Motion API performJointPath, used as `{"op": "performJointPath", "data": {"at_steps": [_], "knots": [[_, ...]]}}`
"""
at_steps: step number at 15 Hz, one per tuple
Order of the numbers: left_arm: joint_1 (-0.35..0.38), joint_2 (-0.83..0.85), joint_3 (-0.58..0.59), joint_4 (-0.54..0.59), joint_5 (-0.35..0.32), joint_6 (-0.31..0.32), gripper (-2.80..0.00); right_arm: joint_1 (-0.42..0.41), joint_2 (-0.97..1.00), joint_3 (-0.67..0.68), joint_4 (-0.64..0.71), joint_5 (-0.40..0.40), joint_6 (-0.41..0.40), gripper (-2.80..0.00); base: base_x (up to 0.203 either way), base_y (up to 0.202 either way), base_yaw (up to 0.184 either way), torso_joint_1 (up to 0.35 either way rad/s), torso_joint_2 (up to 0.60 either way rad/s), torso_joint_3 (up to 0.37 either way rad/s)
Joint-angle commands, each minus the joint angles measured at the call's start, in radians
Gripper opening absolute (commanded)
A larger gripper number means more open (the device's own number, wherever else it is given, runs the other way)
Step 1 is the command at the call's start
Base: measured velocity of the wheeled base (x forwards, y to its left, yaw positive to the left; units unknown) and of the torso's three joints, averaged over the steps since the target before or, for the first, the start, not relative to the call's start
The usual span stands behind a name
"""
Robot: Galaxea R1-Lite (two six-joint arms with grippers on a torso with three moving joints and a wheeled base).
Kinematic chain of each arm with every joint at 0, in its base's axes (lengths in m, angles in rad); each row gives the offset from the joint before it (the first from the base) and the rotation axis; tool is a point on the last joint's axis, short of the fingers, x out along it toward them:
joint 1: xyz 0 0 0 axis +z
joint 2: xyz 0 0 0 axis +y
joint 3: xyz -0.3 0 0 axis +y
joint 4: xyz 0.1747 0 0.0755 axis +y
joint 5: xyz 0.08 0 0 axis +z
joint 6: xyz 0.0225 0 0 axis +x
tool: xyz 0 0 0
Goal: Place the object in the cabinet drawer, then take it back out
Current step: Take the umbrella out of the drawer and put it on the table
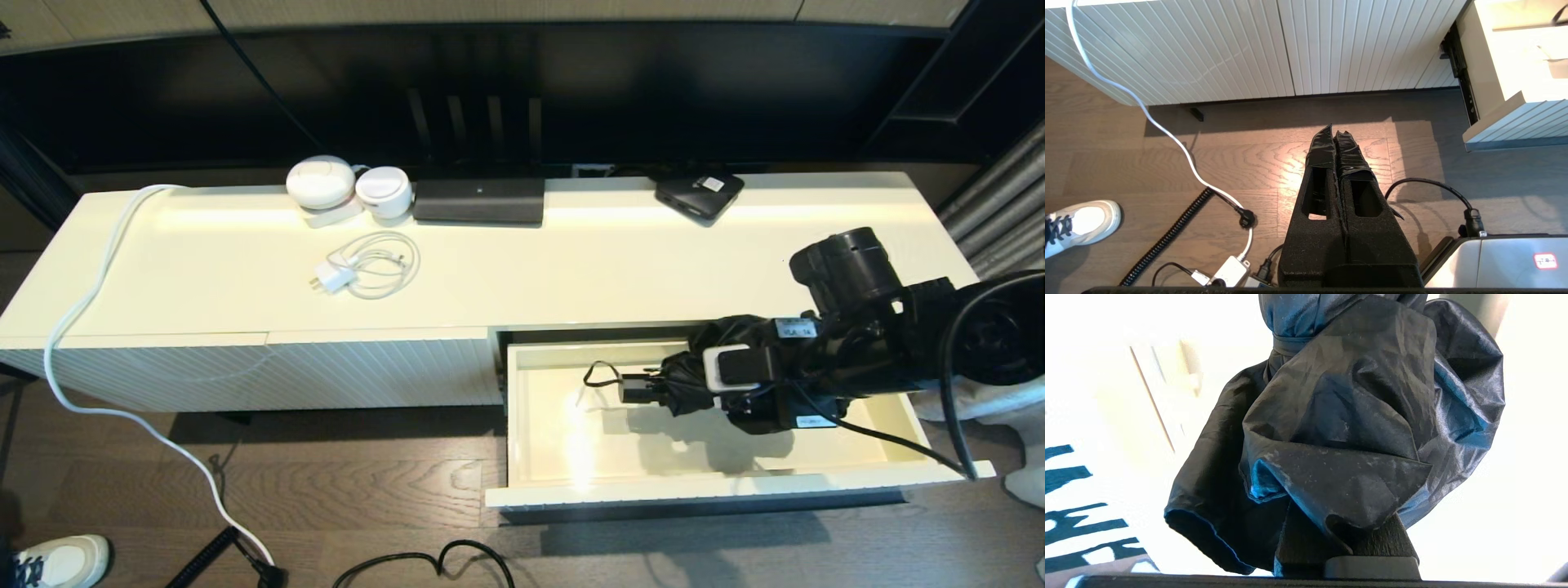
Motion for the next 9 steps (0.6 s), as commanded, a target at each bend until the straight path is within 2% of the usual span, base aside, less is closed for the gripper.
{"op": "performJointPath", "data": {"at_steps": [1,6,9], "knots": [[0.0,-0.002,0.0,0.0,0.0,0.0,-2.8,0.001,-0.084,0.012,0.001,-0.003,-0.008,-2.8,0.0,0.0,0.0,0.0,0.0,0.0],[0.0,-0.002,0.0,0.0,0.0,0.0,-2.8,0.001,-0.246,0.047,0.006,-0.008,-0.011,-2.8,0.0,0.0,0.0,0.0,0.0,0.0],[0.0,-0.002,0.0,0.0,0.0,0.0,-2.8,-0.011,-0.253,-0.023,0.009,-0.027,-0.011,-2.8,0.0,0.0,0.0,0.0,0.0,0.0]]}}
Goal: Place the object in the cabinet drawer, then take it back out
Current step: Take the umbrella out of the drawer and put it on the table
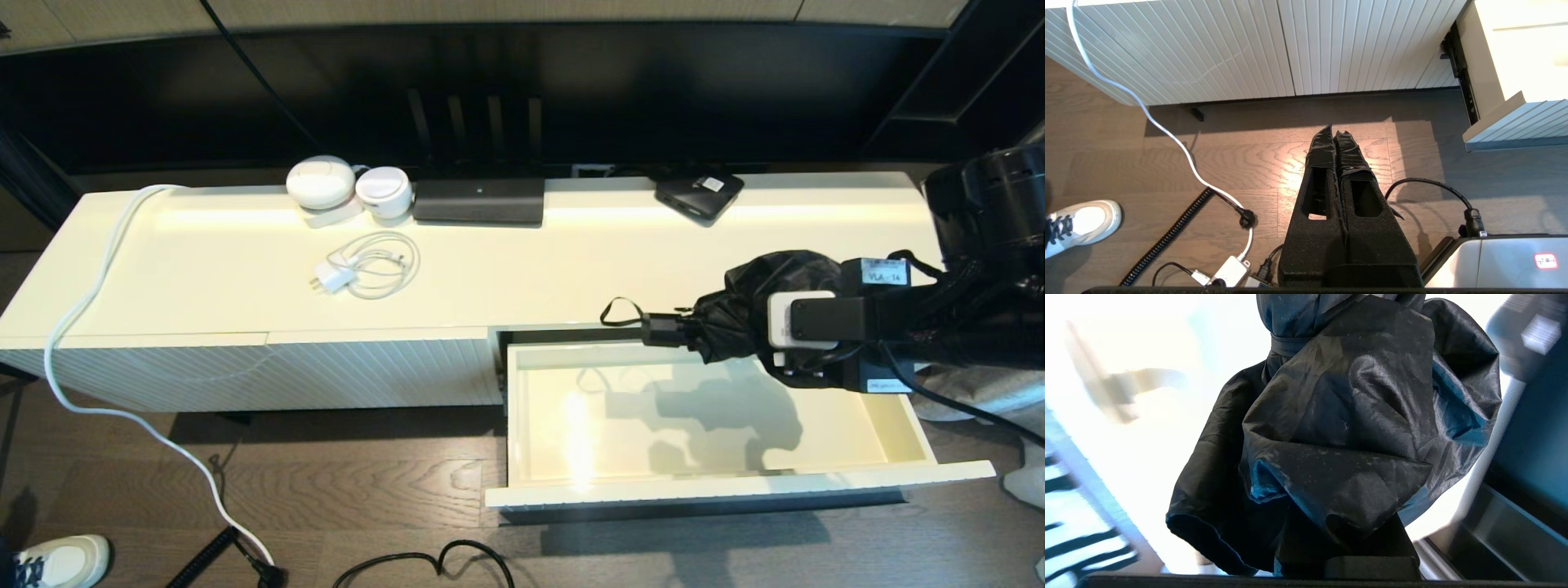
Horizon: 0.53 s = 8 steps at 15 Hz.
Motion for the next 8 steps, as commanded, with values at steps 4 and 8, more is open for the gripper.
{"op": "performJointPath", "data": {"at_steps": [4,8], "knots": [[0.0,-0.002,0.0,0.0,0.0,0.0,-2.8,-0.008,0.053,-0.128,-0.021,-0.014,-0.008,-2.8,0.0,0.0,0.0,0.0,0.0,0.0],[0.0,-0.001,0.0,0.0,0.0,0.0,-2.8,-0.018,0.185,-0.238,-0.052,-0.024,-0.008,-2.8,0.0,0.0,0.0,0.0,0.0,0.0]]}}
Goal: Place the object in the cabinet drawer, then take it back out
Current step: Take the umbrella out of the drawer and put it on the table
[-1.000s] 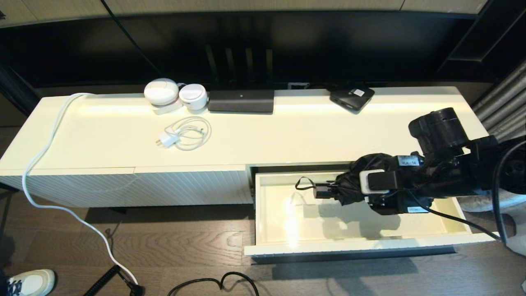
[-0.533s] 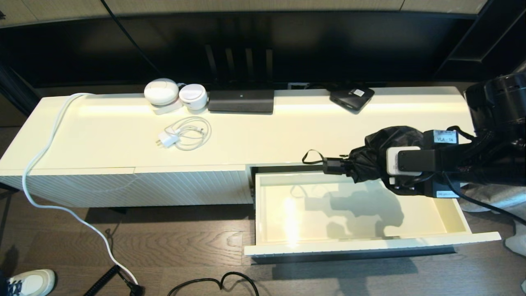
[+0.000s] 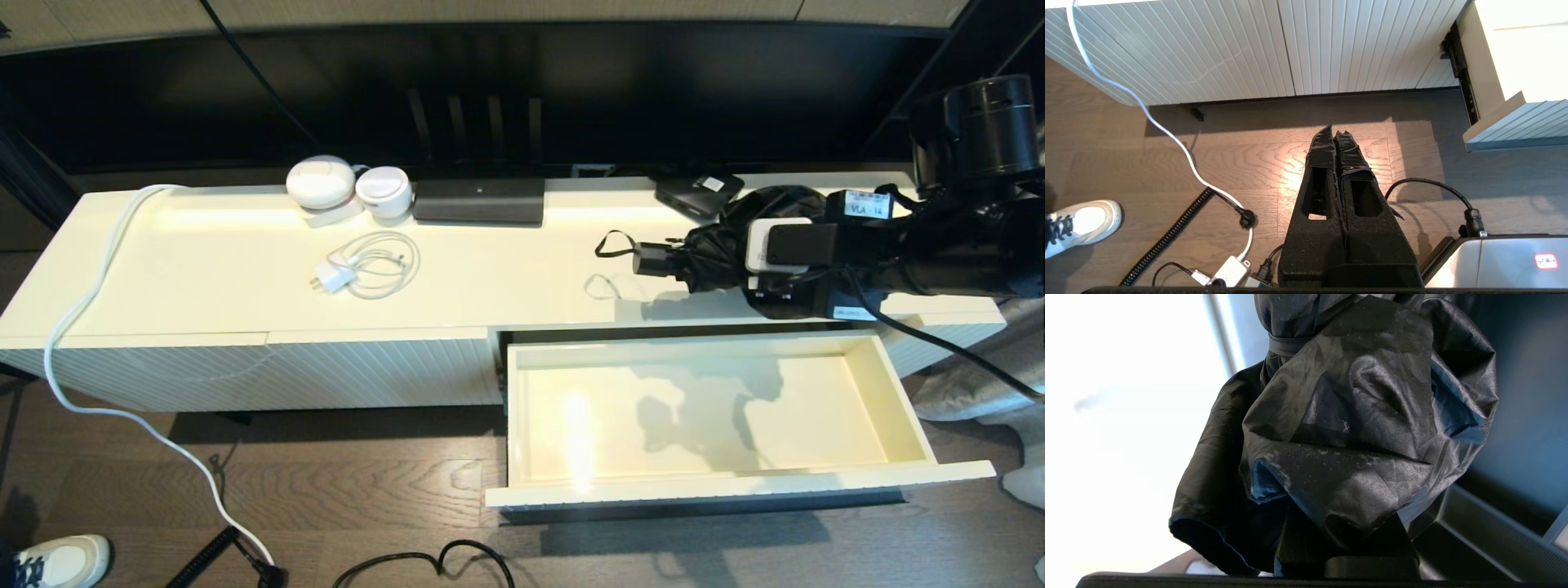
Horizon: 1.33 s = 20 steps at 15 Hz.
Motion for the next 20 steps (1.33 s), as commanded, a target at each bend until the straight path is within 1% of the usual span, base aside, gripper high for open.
{"op": "performJointPath", "data": {"at_steps": [1,4,9,12,16,20], "knots": [[-0.001,-0.001,0.0,0.0,0.0,0.0,-2.8,-0.013,0.1,-0.053,-0.008,-0.004,-0.008,-2.8,0.0,0.0,0.0,0.0,0.0,0.0],[0.0,0.0,0.0,0.0,0.0,0.0,-2.8,-0.022,0.187,-0.114,-0.018,-0.005,-0.009,-2.8,0.0,0.0,0.0,0.0,0.0,0.0],[0.0,-0.002,0.0,0.0,0.0,0.0,-2.8,-0.027,0.273,-0.18,-0.088,-0.006,-0.012,-2.8,0.0,0.0,0.0,0.0,0.0,0.0],[-0.001,-0.002,0.0,0.0,0.0,0.0,-2.8,-0.026,0.274,-0.192,-0.092,-0.011,-0.006,-2.8,0.0,0.0,0.0,0.0,0.0,0.0],[0.0,-0.001,0.0,0.0,0.0,0.0,-2.8,-0.016,0.203,-0.168,-0.08,-0.011,-0.01,-2.8,0.0,0.0,0.0,0.0,0.0,0.0],[0.0,-0.001,0.0,0.0,0.0,0.0,-2.8,-0.007,0.215,-0.165,-0.088,-0.022,-0.006,-2.8,0.0,0.0,0.0,0.0,0.0,0.0]]}}
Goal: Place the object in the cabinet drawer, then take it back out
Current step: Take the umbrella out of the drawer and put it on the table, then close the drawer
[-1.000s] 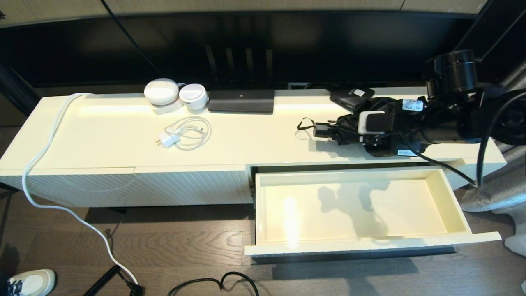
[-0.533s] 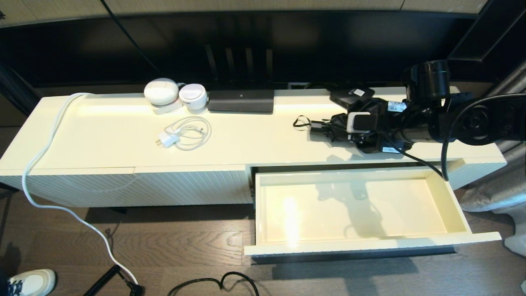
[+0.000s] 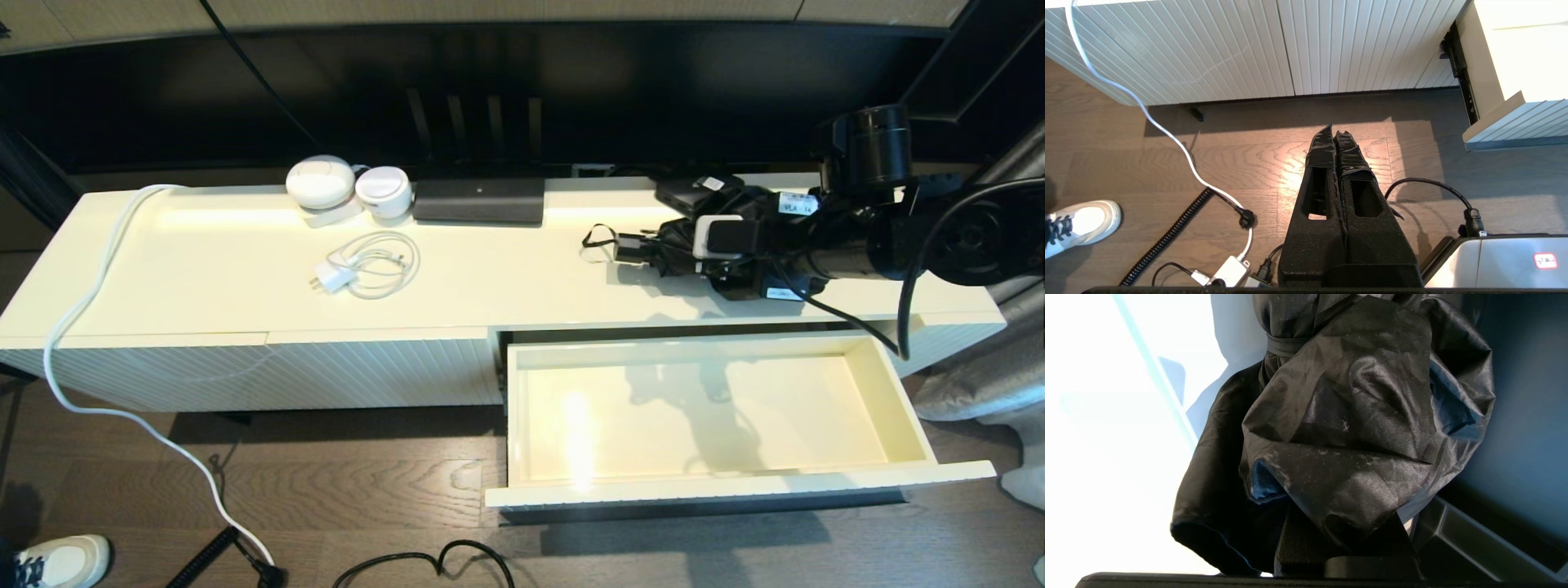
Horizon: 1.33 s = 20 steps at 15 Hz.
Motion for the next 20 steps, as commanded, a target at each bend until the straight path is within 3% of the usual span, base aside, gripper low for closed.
{"op": "performJointPath", "data": {"at_steps": [1,2,3,7,20], "knots": [[0.0,-0.002,0.0,0.0,0.0,0.001,-2.8,0.008,-0.001,0.004,-0.005,-0.007,-0.007,-2.8,0.0,0.0,0.0,0.0,0.0,0.0],[0.0,-0.001,0.0,0.0,0.0,0.001,-2.8,0.009,-0.001,0.003,-0.006,-0.008,-0.007,-2.8,0.0,0.0,0.0,0.0,0.0,0.0],[0.0,-0.002,0.0,0.0,0.0,0.001,-2.8,0.008,-0.007,-0.001,-0.002,-0.008,-0.011,0.0,0.0,0.0,0.0,0.0,0.0,0.0],[0.0,0.0,0.0,0.0,0.0,0.001,-2.8,0.017,-0.03,-0.022,0.008,-0.052,-0.01,0.0,0.0,0.0,0.0,0.0,0.0,0.0],[0.0,-0.001,0.0,0.0,0.0,0.001,-2.8,0.049,-0.248,0.087,0.144,-0.048,-0.012,0.0,0.0,0.0,0.0,0.0,0.0,0.0]]}}
